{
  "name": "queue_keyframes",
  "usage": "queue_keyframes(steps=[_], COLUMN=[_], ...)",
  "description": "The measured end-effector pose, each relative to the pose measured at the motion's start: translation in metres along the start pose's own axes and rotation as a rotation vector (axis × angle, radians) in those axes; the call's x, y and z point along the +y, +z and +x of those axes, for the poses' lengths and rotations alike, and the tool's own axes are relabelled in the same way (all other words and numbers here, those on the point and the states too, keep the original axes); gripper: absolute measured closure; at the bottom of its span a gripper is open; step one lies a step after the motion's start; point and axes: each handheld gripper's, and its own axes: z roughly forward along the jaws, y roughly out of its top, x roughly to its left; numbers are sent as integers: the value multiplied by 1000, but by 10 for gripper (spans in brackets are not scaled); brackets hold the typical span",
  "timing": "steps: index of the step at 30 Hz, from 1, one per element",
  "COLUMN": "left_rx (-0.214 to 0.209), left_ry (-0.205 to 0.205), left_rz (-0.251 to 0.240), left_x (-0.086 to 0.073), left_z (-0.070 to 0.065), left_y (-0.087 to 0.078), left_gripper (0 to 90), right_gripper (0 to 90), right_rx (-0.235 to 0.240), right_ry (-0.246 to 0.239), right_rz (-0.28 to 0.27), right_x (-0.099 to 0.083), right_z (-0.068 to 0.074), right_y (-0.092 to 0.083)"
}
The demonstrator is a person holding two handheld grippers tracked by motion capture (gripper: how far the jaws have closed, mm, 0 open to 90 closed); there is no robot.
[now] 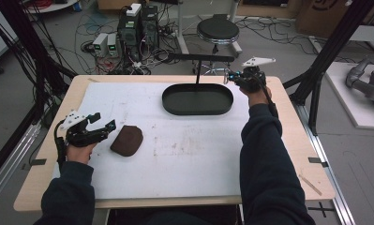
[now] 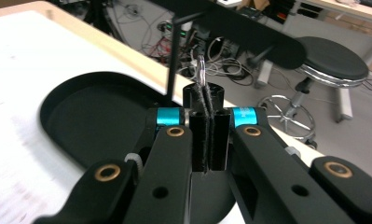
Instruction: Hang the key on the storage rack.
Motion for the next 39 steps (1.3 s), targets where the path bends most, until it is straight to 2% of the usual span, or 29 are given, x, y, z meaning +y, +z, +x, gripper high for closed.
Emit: queue_keyframes(steps=[1,5,9,10,17,18,21,23,24,25,27,28,29,30,32,33,34,35,36,37,38,39], left_rx=[-2,-4,-3,-3,-3,-3,-3,-4,-4,-4,-5,-7,-10,-13,-22,-22,-15,-14,-14,-14,-19,-19], left_ry=[-1,-6,-7,-8,-8,-10,-12,-12,-11,-10,-11,-11,-12,-14,-13,-13,-11,-31,-31,-43,-44,-44], left_rz=[0,4,3,4,6,6,7,8,8,8,7,3,-2,-5,-11,-11,-18,-40,-40,-53,-78,-78], left_x=[0,-1,-1,-1,-1,-1,-1,-1,-1,-1,-1,-1,0,0,0,0,1,2,2,3,4,4], left_z=[0,1,1,1,1,1,1,2,2,2,1,1,1,0,-1,-1,-2,-3,-3,-3,-3,-3], left_y=[0,0,1,1,1,1,1,1,1,1,1,0,0,0,0,0,-1,-2,-2,-3,-4,-4], left_gripper=[250,249,250,250,250,250,250,250,250,250,250,250,250,250,249,245,231,220,205,186,180,180], right_gripper=[900,900,900,900,900,897,887,878,802,688,575,575,478,478,382,382,380,365,365,322,322,322], right_rx=[-5,-28,-41,-35,-51,-66,-97,-124,-126,-126,-101,-101,-83,-83,-34,-34,-32,-18,-18,-9,5,5], right_ry=[-1,50,78,109,145,156,141,115,97,99,113,113,80,80,77,77,50,58,58,45,45,45], right_rz=[5,2,0,-19,-38,-43,-24,26,51,68,56,56,60,60,110,110,81,79,79,109,90,90], right_x=[2,4,1,-1,-4,-6,-5,-5,-6,-7,-11,-11,-16,-16,-20,-20,-25,-27,-27,-34,-39,-39], right_z=[-3,-17,-23,-27,-29,-29,-26,-23,-23,-22,-21,-21,-18,-18,-14,-14,-5,-2,-2,7,11,11], right_y=[3,15,21,24,34,37,40,42,43,43,37,37,29,29,13,13,-4,-10,-10,-26,-34,-34])
